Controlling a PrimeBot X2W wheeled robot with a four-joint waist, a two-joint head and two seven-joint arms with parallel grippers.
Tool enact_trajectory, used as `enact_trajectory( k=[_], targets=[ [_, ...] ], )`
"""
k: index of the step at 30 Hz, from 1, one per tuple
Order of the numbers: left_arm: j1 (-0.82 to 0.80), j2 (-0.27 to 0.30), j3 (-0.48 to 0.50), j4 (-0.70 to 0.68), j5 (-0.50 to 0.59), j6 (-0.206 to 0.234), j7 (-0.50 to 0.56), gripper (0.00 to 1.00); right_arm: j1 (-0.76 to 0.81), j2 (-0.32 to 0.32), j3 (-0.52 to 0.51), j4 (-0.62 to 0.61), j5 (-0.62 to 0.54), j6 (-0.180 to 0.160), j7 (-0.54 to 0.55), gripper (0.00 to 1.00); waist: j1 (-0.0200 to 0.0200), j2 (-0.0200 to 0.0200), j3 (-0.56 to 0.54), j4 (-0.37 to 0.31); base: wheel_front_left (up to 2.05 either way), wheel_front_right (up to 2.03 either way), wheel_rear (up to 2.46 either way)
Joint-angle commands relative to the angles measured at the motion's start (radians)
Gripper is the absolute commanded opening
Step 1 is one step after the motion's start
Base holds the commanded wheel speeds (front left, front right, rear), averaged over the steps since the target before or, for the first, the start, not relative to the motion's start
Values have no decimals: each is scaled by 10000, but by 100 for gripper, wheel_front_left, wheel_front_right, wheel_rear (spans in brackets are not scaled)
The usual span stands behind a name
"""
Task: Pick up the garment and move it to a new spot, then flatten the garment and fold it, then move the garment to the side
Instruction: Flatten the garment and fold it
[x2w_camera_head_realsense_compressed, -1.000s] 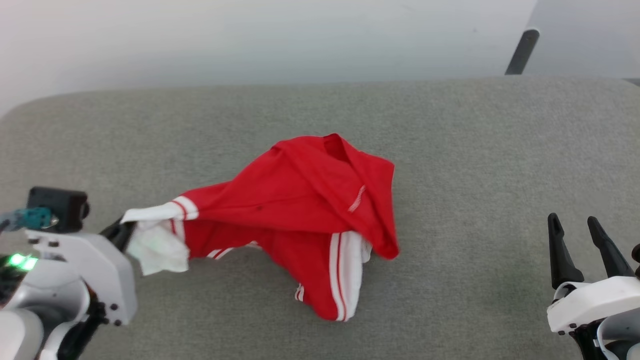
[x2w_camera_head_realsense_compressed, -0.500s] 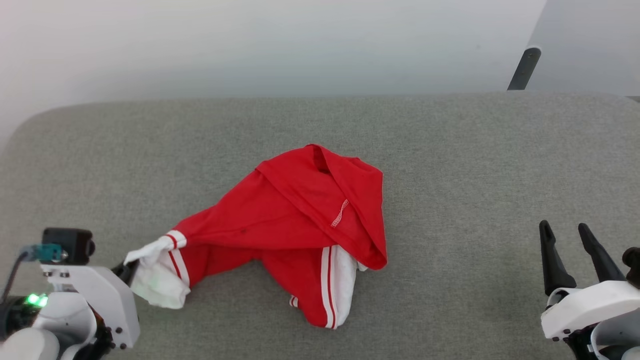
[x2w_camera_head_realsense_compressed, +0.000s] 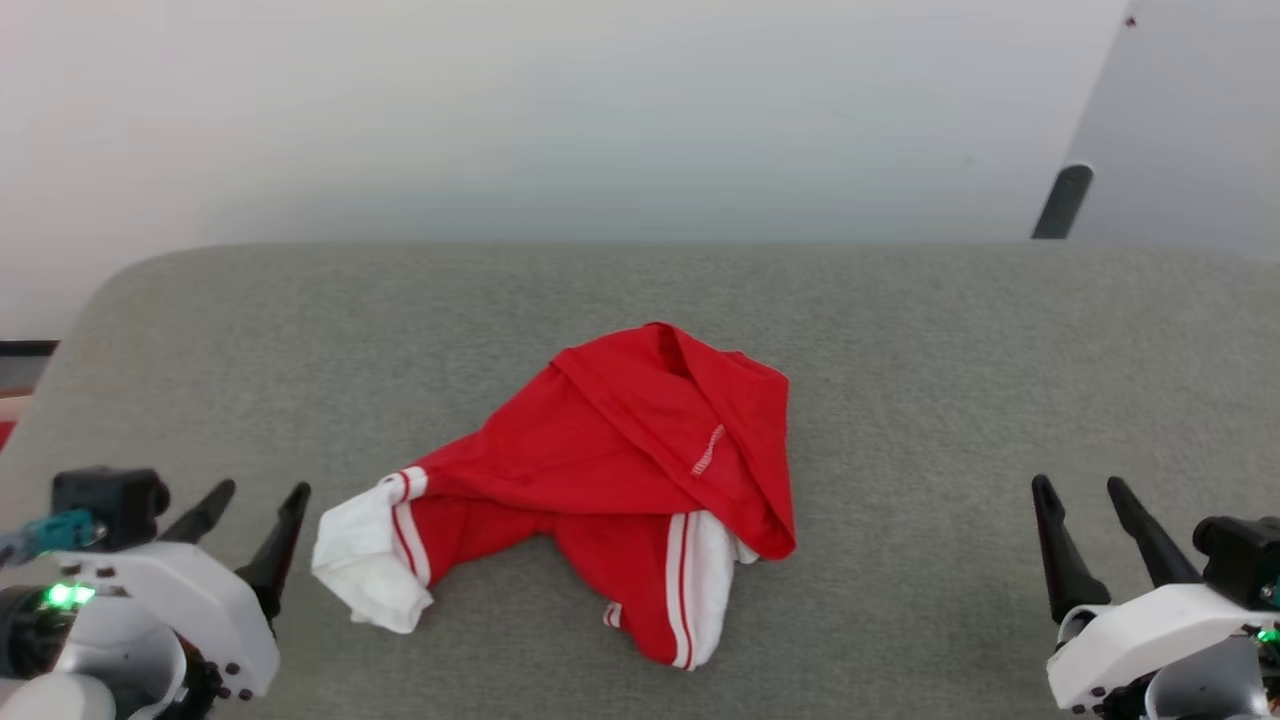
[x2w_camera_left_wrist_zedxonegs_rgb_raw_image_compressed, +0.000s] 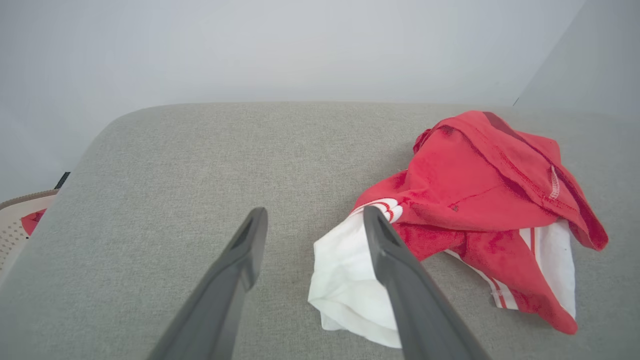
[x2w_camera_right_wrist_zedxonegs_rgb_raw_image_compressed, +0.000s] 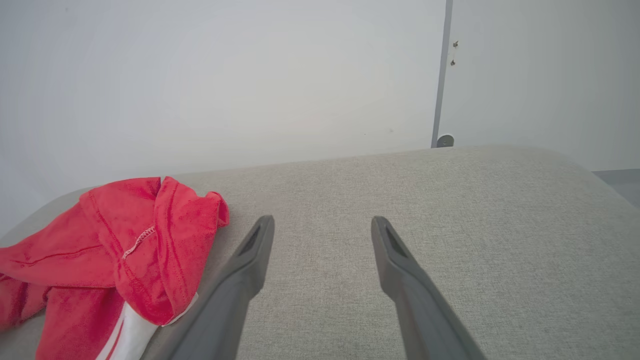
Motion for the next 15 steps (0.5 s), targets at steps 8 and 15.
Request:
enact_trajectory(
  k=[8,15],
  targets=[
    [699,-136,356,-394,537,32,-1743,100,291,-23,533,4,208,1,256,100,0,0,-495,874,0,0,0],
    [1359,-422,607,-284,852,200,-3200,100,467,-60,972,92,393,1,665,100,0,0,-667,1477,0,0,0]
  ],
)
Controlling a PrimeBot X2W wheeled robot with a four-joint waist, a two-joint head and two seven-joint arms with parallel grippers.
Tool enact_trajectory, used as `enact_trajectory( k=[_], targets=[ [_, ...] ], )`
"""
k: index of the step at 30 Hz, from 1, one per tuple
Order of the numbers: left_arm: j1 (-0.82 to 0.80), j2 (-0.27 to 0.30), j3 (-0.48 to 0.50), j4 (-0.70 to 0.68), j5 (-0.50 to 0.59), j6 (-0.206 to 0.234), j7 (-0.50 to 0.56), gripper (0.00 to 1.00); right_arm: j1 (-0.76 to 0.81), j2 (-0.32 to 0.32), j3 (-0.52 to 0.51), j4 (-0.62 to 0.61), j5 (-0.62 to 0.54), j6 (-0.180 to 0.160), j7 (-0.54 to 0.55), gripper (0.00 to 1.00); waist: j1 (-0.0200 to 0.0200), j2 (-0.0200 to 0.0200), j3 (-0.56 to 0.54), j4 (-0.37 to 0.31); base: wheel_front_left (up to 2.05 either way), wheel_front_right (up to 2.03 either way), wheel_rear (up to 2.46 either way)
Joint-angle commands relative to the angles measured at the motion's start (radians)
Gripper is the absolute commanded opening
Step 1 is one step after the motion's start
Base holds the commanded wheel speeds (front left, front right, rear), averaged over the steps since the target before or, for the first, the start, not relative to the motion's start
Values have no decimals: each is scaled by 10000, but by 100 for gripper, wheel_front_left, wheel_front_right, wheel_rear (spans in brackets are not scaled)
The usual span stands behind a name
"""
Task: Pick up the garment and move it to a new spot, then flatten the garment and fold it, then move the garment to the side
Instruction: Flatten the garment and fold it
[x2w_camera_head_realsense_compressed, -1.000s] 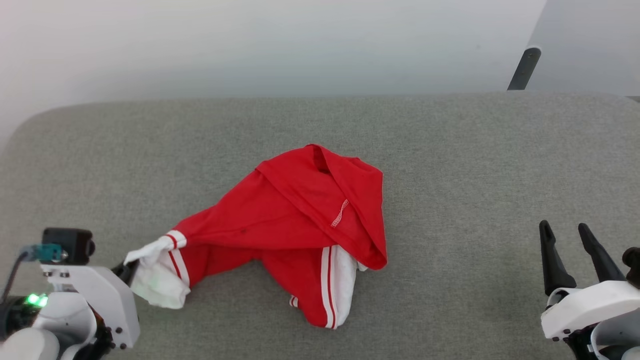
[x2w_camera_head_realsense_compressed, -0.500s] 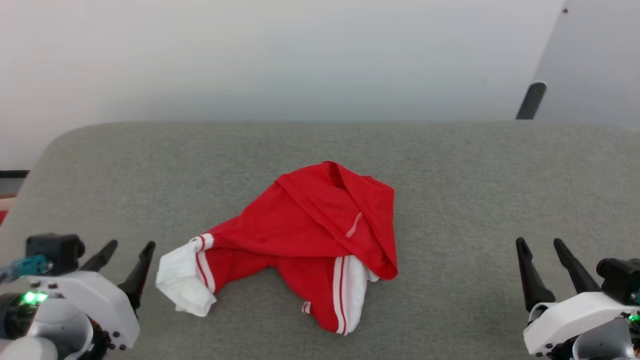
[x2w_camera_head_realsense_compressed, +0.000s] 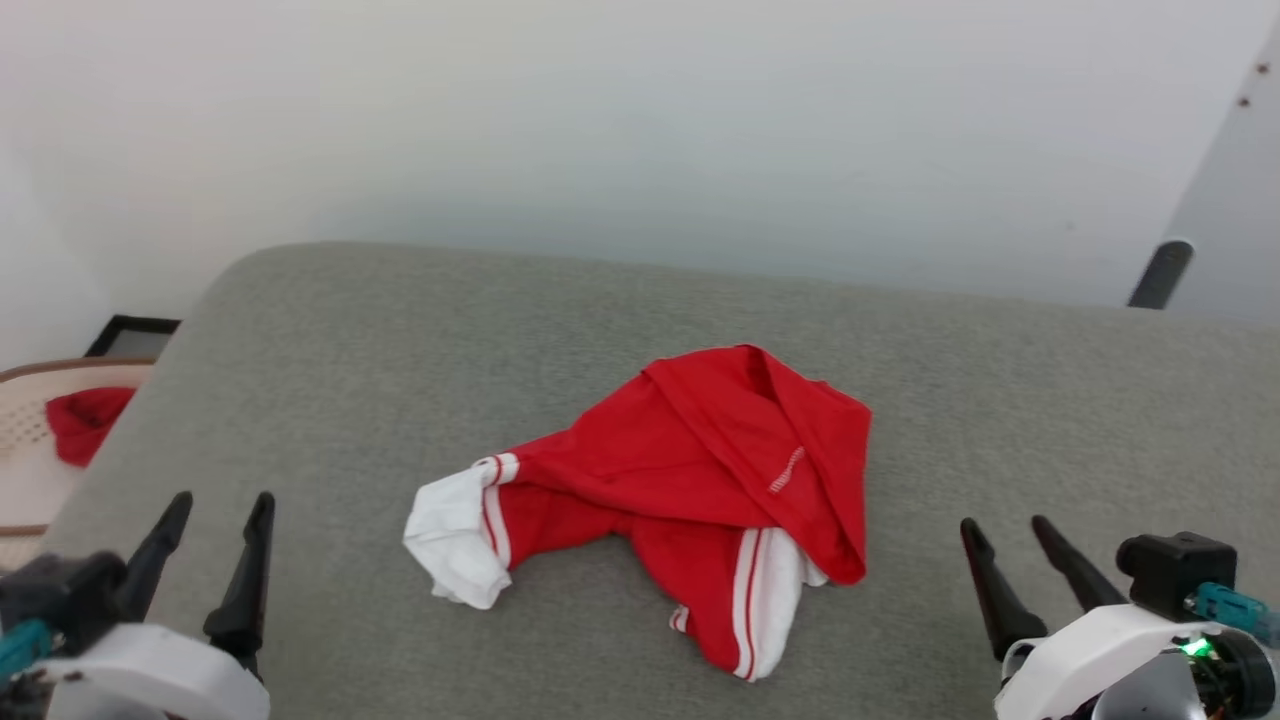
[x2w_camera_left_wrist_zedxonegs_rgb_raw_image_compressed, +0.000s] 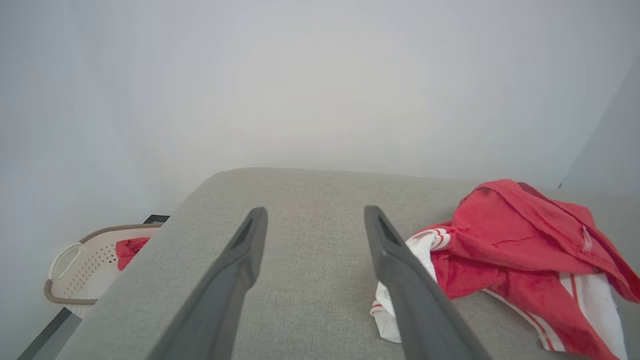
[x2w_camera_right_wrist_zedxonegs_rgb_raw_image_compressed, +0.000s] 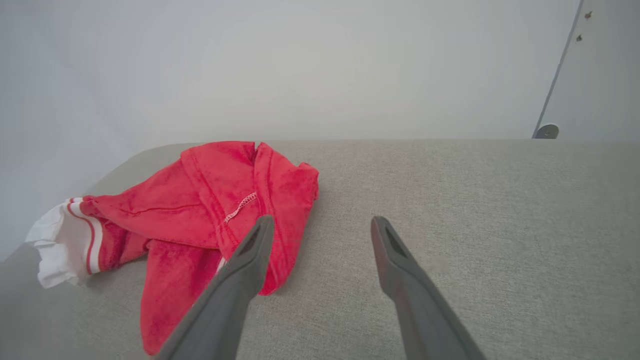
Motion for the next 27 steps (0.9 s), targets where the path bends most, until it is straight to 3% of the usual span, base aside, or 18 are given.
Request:
enact_trajectory(
  k=[1,9,19,27],
  targets=[
    [166,-48,66,44,93,81,-157,100,175,-27,72,23,58,1,75,100,0,0,-140,309,0,0,0],
    [638,-469,438,344,118,334,-1312,100,393,-135,465,25,434,1,956,100,0,0,-147,937,0,0,0],
    [418,-953,114,536,355,25,-1745,100,562,-300,572,-298,689,1,2634,100,0,0,290,1723,0,0,0],
    [-196,-1653,-286,728,648,-136,-1860,100,301,-356,290,-566,530,1,3665,100,0,0,1081,2410,0,0,0]
  ],
)
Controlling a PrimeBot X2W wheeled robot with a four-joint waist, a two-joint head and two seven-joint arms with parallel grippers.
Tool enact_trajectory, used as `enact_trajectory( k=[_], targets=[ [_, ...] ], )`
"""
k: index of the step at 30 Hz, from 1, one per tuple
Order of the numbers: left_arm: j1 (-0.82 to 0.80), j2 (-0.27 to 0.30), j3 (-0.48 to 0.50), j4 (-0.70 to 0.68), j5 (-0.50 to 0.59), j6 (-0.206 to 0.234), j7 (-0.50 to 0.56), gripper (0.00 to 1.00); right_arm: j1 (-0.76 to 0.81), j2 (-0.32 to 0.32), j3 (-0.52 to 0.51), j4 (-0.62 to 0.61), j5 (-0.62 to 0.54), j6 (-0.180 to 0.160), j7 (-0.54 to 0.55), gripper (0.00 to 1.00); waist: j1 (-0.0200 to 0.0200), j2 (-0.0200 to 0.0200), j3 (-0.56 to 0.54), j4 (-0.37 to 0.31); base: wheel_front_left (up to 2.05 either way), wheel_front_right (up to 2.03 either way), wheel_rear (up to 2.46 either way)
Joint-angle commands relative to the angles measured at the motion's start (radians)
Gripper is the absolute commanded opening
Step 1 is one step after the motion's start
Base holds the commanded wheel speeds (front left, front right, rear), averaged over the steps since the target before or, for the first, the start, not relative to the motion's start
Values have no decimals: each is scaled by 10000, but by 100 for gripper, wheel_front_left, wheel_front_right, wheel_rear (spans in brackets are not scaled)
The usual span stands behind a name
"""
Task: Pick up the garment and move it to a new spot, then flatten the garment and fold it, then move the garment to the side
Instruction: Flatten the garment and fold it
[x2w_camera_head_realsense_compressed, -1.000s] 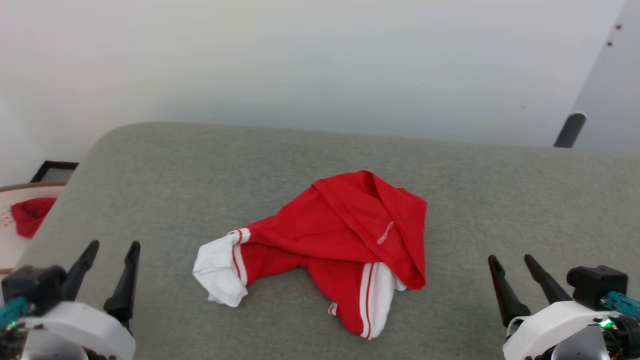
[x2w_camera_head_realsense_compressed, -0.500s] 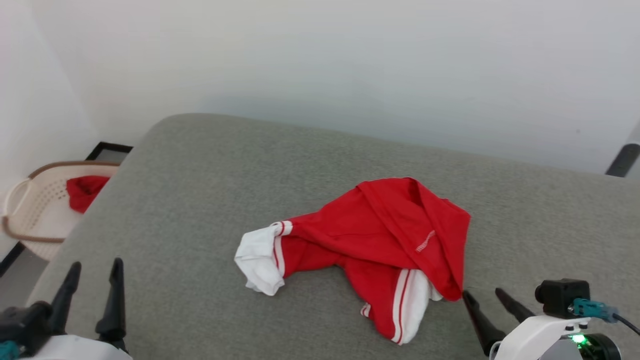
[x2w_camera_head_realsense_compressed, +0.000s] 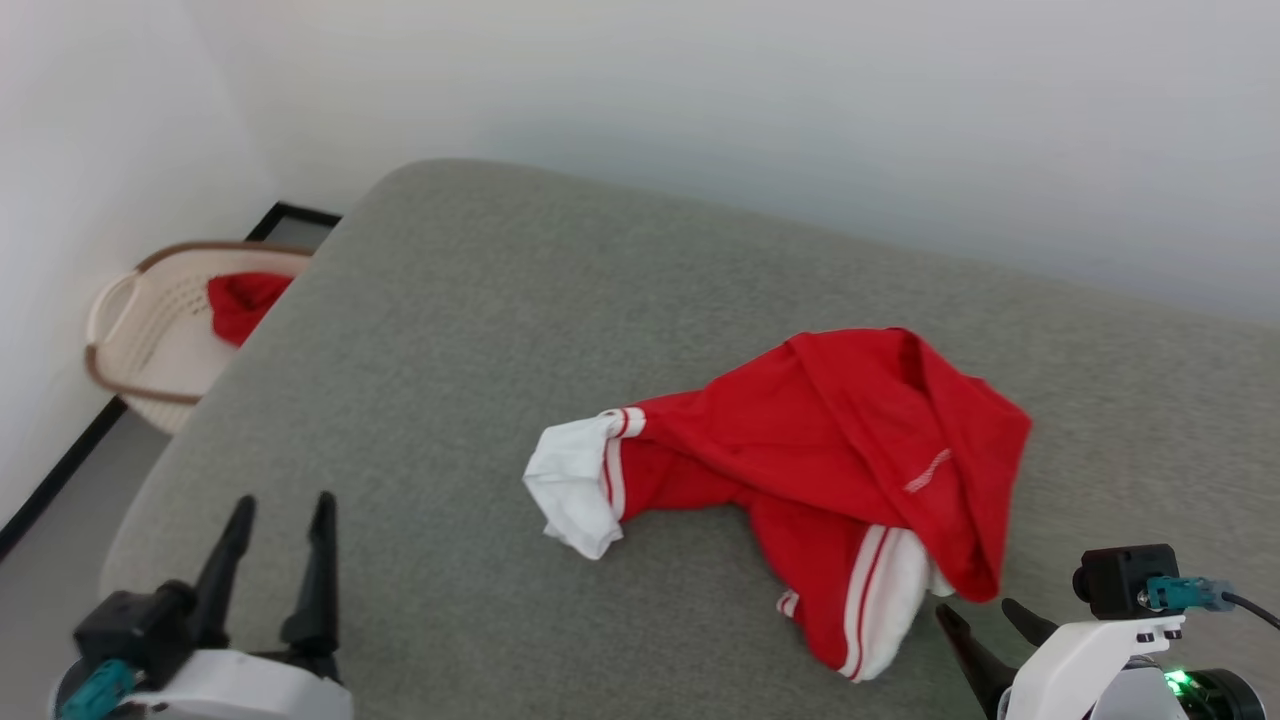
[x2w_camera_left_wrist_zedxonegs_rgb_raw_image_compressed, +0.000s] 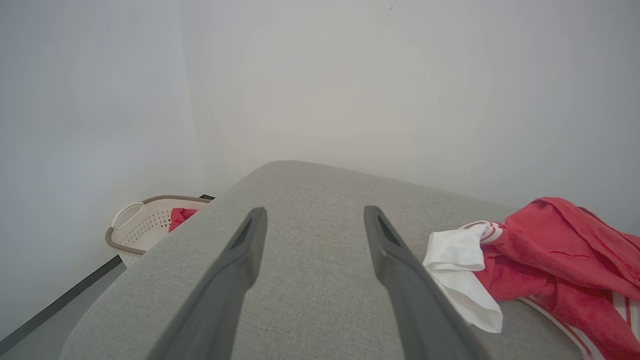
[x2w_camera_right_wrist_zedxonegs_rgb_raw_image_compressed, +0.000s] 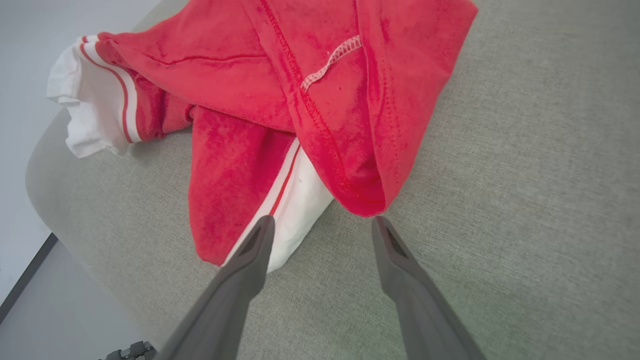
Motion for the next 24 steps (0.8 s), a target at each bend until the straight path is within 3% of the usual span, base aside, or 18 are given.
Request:
enact_trajectory(
  k=[1,15,17,18,19,24],
  targets=[
    [-168,-120,-48,41,94,-73,-46,100,-117,-47,-22,-51,-104,1,93,100,0,0,445,496,0,0,0],
    [-589,-779,-23,529,455,-472,-94,100,-555,116,13,687,-475,1,485,100,0,0,778,1097,0,0,0],
    [-607,-849,29,523,506,-508,-96,100,-678,135,24,950,-652,1,533,38,0,0,817,1074,0,0,0],
    [-600,-884,51,521,532,-526,-96,100,-740,153,5,1082,-700,1,547,26,0,0,831,1057,0,0,0],
    [-589,-905,84,512,556,-553,-84,100,-805,166,33,1206,-768,1,558,0,0,0,847,1040,0,0,0],
    [-592,-1008,245,509,637,-639,-84,100,-1134,221,26,1693,-930,1,588,0,0,0,908,923,0,0,0]
  ],
)
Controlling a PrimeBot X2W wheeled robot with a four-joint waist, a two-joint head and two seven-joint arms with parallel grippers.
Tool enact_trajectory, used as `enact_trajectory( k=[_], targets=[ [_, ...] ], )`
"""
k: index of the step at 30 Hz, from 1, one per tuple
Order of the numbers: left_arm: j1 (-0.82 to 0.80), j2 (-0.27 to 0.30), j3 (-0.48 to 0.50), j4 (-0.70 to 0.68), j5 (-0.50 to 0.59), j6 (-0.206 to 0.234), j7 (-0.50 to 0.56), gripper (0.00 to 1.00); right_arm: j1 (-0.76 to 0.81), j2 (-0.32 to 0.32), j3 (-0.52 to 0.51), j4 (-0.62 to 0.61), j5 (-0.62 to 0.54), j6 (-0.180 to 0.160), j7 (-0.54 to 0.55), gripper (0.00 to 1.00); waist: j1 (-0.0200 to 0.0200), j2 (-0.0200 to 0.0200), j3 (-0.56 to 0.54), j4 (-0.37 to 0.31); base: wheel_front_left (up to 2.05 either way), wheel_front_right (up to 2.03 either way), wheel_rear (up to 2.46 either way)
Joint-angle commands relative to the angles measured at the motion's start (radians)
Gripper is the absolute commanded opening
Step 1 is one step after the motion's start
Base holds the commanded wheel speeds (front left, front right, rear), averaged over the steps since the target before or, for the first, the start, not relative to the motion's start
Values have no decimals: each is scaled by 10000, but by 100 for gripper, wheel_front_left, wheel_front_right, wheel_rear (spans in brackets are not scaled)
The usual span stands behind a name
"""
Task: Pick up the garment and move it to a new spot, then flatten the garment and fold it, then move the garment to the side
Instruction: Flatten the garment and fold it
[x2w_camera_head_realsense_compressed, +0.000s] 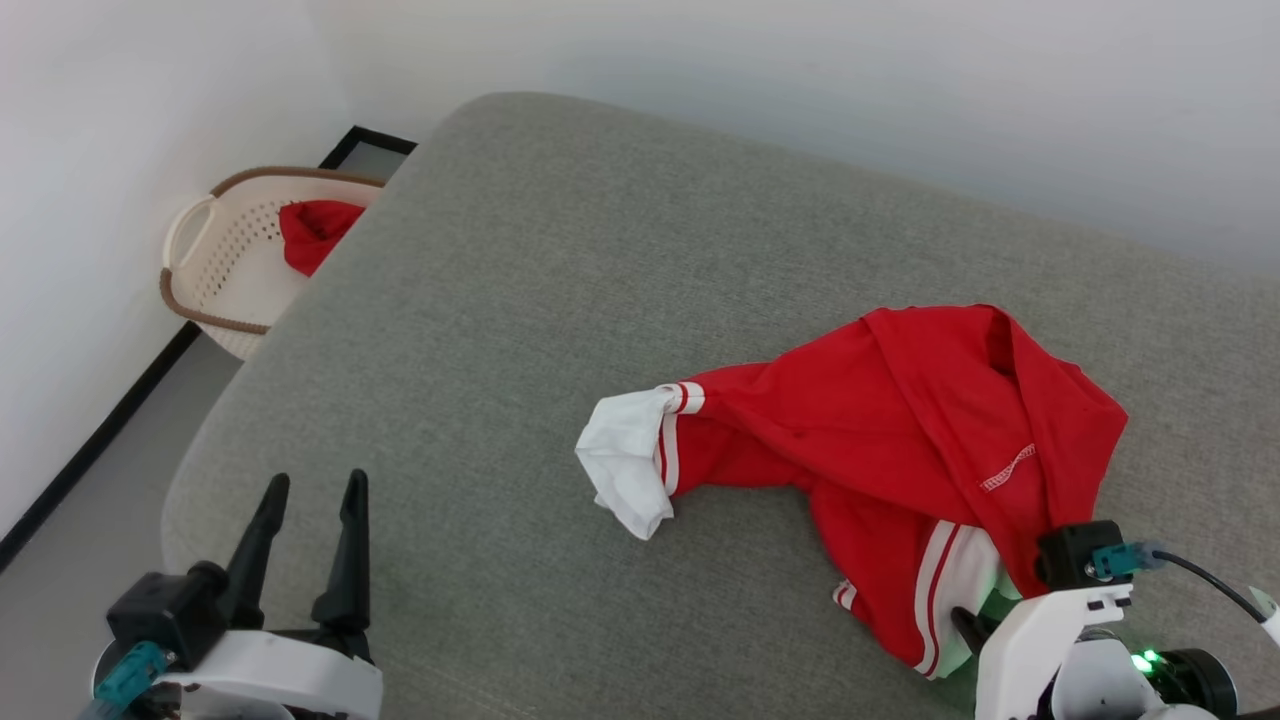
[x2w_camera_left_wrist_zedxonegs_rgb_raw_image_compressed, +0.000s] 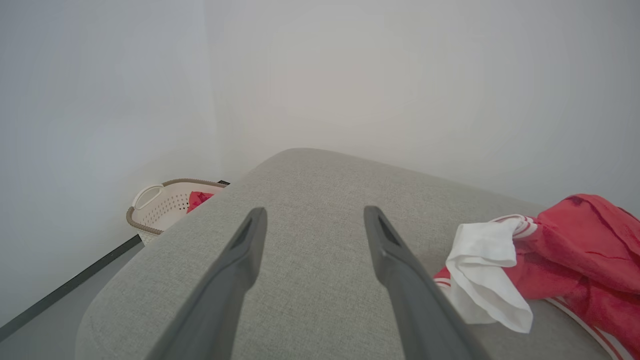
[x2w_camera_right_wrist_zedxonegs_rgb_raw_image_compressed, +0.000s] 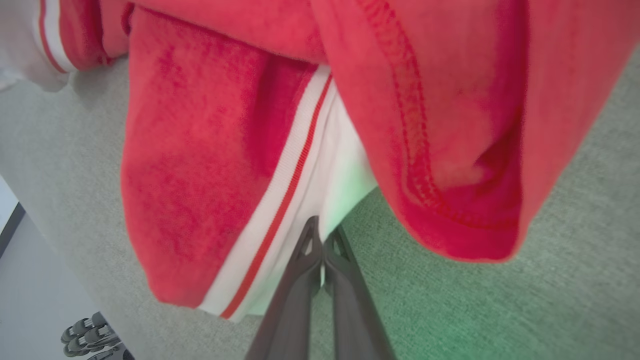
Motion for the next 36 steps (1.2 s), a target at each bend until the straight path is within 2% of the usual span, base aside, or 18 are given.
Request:
enact_trajectory(
  k=[1,9,16,26,32,36],
  targets=[
    [-51,-45,70,8,94,-47,-6,100,-168,35,16,86,-9,1,17,0,0,0,22,-59,0,0,0],
    [10,-151,305,59,159,-189,-4,100,-521,-83,132,3,99,1,161,0,0,0,10,-269,0,0,0],
    [136,-118,521,12,237,-227,-3,100,-807,-555,-33,-755,296,1,601,0,0,0,-136,-649,0,0,0],
    [263,24,643,-101,277,-215,-1,100,-1557,-1646,-1398,-1633,294,1,1199,0,0,0,-281,-1495,0,0,0],
    [164,46,566,-97,256,-286,9,100,-1994,-2408,-1973,-1259,278,1,1384,0,0,0,-269,-1953,0,0,0],
    [64,16,494,-80,266,-277,22,100,-2030,-2694,-2389,-732,229,1,1343,0,0,0,-258,-2161,0,0,0]
  ],
)
